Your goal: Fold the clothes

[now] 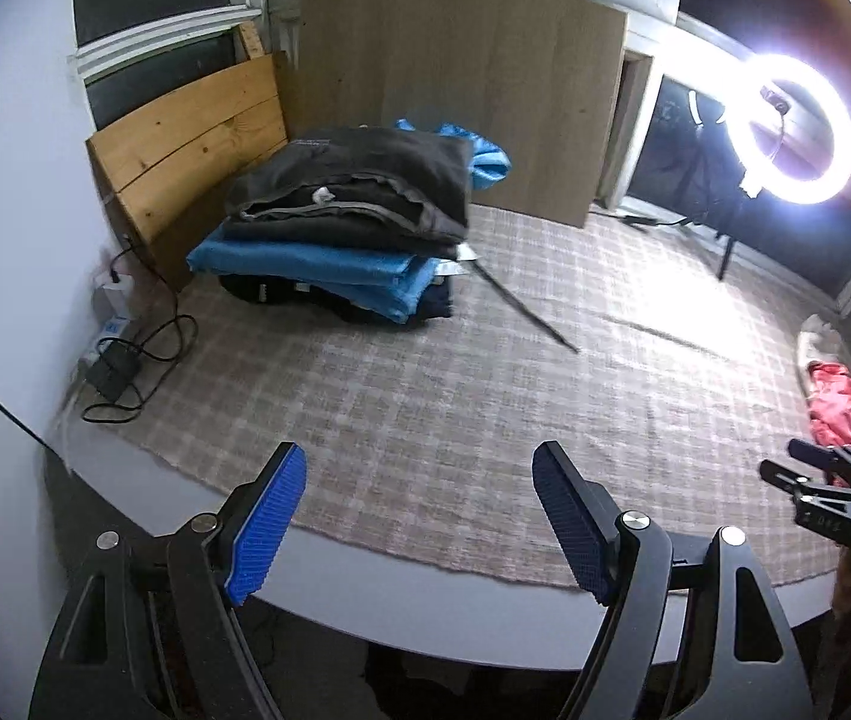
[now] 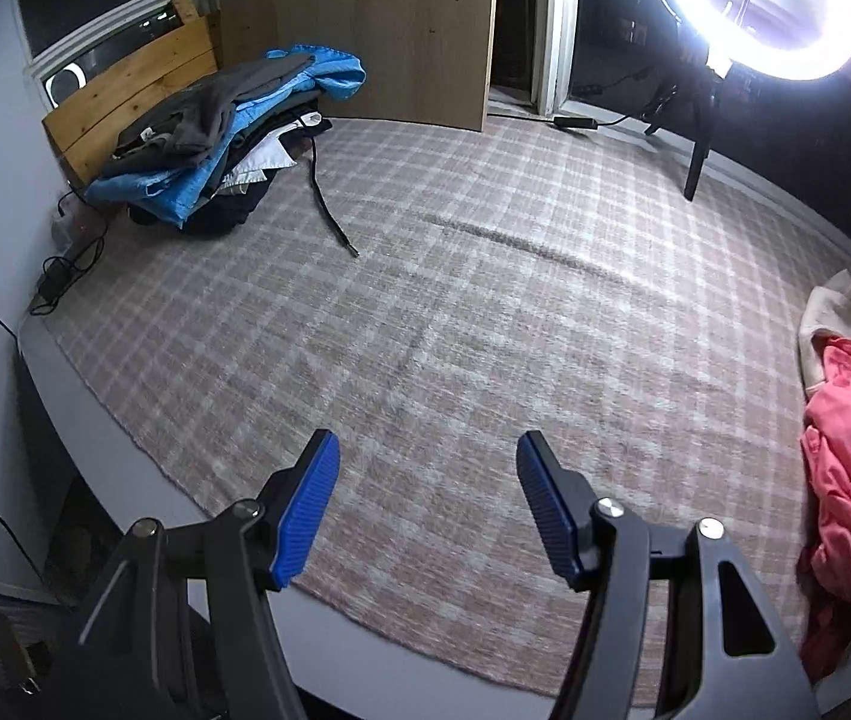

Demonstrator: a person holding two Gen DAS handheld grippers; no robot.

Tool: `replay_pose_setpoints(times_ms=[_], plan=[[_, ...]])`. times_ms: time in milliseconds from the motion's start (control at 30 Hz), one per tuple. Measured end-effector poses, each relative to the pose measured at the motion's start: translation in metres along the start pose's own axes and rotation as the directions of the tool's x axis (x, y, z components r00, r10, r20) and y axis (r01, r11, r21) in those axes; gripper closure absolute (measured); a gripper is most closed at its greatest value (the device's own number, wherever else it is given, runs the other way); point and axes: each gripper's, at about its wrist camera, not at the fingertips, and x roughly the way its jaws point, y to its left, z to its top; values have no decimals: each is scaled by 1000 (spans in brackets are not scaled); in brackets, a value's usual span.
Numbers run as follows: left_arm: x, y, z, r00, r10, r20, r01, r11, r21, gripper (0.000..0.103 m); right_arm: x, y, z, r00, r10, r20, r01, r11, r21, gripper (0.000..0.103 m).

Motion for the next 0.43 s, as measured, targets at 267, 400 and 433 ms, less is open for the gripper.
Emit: replay_pose_setpoints(times_ms=[267,400,433], plan=[[-7,-12,-3,1000,-14,20,14,1000,-6,26,-4,-8,-4,1000,1,5,-1,1000,-15,42],[-8,-14,-4,1000,5,28,-5,1000,0,26,-3,-12,-4,1000,2,1,-2,1000,-3,42],[-7,-14,-3,1000,5,22,-5,1000,-3,26,-2,-12,-4,1000,3,1,-3,1000,-1,42]])
